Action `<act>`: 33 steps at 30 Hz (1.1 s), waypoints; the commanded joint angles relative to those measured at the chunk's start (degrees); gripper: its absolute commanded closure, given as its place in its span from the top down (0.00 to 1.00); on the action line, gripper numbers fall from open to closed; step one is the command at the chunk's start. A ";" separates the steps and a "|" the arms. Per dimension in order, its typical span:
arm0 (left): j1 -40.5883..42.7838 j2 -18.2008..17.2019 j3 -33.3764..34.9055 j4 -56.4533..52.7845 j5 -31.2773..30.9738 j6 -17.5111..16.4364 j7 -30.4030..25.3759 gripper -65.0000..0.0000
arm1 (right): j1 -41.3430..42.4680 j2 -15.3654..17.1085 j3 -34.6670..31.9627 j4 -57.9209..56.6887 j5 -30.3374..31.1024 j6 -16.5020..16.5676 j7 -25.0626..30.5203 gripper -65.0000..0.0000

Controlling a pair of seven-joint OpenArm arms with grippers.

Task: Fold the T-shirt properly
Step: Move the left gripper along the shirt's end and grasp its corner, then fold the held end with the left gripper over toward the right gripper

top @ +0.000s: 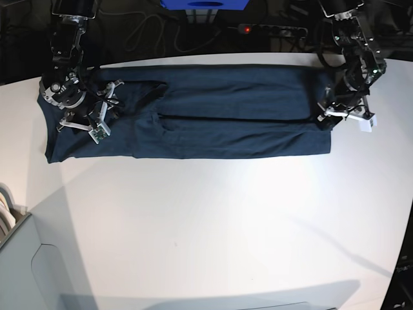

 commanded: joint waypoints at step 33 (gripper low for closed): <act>2.80 4.67 2.81 24.80 0.02 0.67 0.68 0.00 | 0.33 0.34 0.11 0.56 -0.08 0.84 0.19 0.54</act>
